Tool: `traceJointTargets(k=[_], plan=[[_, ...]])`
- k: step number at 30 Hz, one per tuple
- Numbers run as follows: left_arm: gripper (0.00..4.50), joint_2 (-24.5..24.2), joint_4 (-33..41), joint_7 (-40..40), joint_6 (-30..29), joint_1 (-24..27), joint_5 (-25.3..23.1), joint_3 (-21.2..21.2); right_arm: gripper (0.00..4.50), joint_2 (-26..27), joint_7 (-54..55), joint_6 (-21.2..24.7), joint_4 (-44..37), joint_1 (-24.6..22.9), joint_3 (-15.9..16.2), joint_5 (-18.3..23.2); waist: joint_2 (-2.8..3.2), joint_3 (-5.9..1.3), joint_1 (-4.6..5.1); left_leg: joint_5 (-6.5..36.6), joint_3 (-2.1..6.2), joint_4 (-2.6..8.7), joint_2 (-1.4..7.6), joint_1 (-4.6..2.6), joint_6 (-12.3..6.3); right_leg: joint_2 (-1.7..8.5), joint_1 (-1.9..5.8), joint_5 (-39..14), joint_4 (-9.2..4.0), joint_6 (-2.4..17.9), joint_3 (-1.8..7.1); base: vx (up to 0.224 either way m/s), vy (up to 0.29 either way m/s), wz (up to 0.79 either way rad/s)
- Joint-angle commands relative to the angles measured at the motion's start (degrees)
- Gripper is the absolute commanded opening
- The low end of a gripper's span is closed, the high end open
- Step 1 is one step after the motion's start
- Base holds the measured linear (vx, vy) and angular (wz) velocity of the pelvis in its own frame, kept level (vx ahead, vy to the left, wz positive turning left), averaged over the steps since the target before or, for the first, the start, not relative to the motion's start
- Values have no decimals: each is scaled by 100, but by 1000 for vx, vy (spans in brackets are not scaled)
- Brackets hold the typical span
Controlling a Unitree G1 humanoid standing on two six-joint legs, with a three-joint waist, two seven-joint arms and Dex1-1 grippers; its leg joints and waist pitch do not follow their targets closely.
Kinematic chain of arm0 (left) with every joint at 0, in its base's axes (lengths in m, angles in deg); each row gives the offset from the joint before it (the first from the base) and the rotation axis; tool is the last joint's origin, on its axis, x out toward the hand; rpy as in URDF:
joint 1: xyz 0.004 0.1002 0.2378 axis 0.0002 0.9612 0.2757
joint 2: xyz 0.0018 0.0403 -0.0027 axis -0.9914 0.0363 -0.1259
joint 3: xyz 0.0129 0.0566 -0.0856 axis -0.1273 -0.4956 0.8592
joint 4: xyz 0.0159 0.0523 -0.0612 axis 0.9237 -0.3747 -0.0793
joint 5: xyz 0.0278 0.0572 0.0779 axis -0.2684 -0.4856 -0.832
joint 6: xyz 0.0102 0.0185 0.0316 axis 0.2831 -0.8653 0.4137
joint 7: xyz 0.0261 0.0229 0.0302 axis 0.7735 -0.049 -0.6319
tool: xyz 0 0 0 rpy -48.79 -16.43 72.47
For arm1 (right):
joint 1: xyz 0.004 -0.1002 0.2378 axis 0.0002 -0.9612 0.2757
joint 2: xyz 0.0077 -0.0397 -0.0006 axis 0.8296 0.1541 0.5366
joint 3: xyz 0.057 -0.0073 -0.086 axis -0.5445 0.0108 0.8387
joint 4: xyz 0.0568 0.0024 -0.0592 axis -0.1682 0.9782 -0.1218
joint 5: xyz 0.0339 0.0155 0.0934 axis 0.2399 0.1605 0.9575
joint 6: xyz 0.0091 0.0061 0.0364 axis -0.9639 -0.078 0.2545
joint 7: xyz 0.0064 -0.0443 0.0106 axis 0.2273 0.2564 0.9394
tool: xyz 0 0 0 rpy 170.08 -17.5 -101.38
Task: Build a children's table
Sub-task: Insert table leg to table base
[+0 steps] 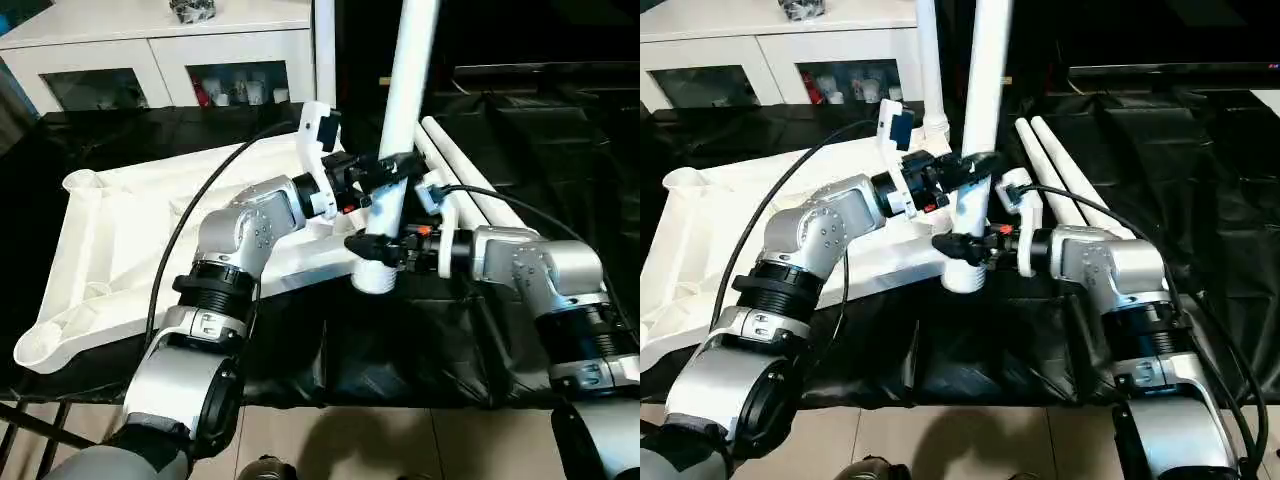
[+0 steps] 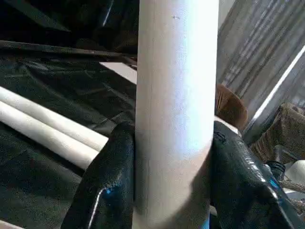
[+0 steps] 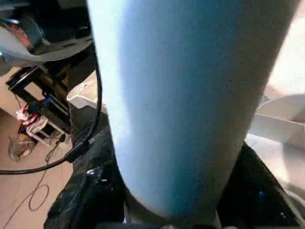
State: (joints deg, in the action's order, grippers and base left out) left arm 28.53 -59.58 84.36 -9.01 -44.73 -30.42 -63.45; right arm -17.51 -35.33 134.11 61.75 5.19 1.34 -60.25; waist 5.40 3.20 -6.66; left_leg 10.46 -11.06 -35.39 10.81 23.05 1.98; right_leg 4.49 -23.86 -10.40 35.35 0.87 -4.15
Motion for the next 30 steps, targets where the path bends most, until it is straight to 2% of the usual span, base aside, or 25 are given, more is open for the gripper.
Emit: traceJointTargets(k=[1,6,7,11,12,14,17,18,22,24,26,28,29,30], plan=[[186,-62,146,94,-17,-33,-30,-37,201,-23,-20,30,18,17,24,-27,-118,-527,-28,149,127,270,194,-103,-613,373,398,-212,-327,1419,204,0,0,0],[186,-71,155,72,-33,-37,-15,-37,195,-6,-21,-22,0,-7,69,-66,-118,-524,-27,177,129,273,193,-102,-592,371,400,-304,-334,1397,203,0,0,0],[186,-71,160,62,-34,-40,-10,-39,195,-6,-13,-43,-5,-17,75,-71,-135,-524,-28,175,127,275,194,-105,-590,369,398,-304,-336,1393,204,0,0,0],[186,-69,166,-48,90,-52,-71,-36,194,17,52,-199,-8,-52,55,-128,-115,-529,-29,153,131,270,199,-106,-603,373,391,-267,-331,1393,204,0,0,0],[221,-48,162,5,110,-60,3,20,194,42,116,-217,-18,-62,16,-128,-121,-528,-25,151,130,271,195,-102,-606,372,396,-247,-328,1400,204,0,0,0],[256,-65,226,135,51,-42,69,13,193,82,280,-292,-5,-70,-35,-180,-116,-535,-27,125,128,264,191,-102,-610,373,395,-233,-321,1402,204,0,0,0],[273,-12,289,169,403,-16,69,70,193,148,386,-423,17,-96,-151,-163,-122,-523,-19,189,126,275,192,-101,-602,375,392,-311,-339,1398,205,0,0,0],[284,78,384,224,725,-4,173,202,193,194,425,-700,3,-143,-236,-176,-119,-527,-24,185,129,273,197,-101,-603,384,394,-307,-344,1390,208,0,0,0],[292,179,521,-23,1046,-36,235,393,193,304,603,-1210,23,-228,-400,-227,-140,-537,-24,123,125,269,210,-98,-623,381,395,-120,-306,1444,208,0,0,0],[292,101,410,-38,1328,-68,85,372,193,362,808,-1567,80,-280,-442,-351,-130,-527,-13,174,119,265,194,-95,-639,383,381,-274,-335,1380,210,0,0,0],[292,-3,275,-40,1418,-98,-26,344,193,397,972,-1715,111,-298,-475,-424,-119,-521,2,201,122,273,190,-103,-624,370,380,-405,-349,1324,206,0,0,0],[292,-287,14,48,1594,-105,-370,131,193,419,1354,-1996,214,-301,-494,-654,-111,-519,43,226,128,282,177,-106,-552,349,382,-505,-348,1232,201,0,0,0],[292,-431,-90,127,1714,-70,-607,-62,193,409,1467,-2110,263,-303,-477,-764,-92,-513,50,288,140,297,182,-115,-512,355,361,-628,-375,1165,203,0,0,0],[292,-761,-388,231,2017,36,-1228,-574,193,410,1769,-2364,412,-283,-491,-964,-98,-511,62,325,139,298,175,-119,-480,350,360,-698,-386,1117,205,0,0,0]])
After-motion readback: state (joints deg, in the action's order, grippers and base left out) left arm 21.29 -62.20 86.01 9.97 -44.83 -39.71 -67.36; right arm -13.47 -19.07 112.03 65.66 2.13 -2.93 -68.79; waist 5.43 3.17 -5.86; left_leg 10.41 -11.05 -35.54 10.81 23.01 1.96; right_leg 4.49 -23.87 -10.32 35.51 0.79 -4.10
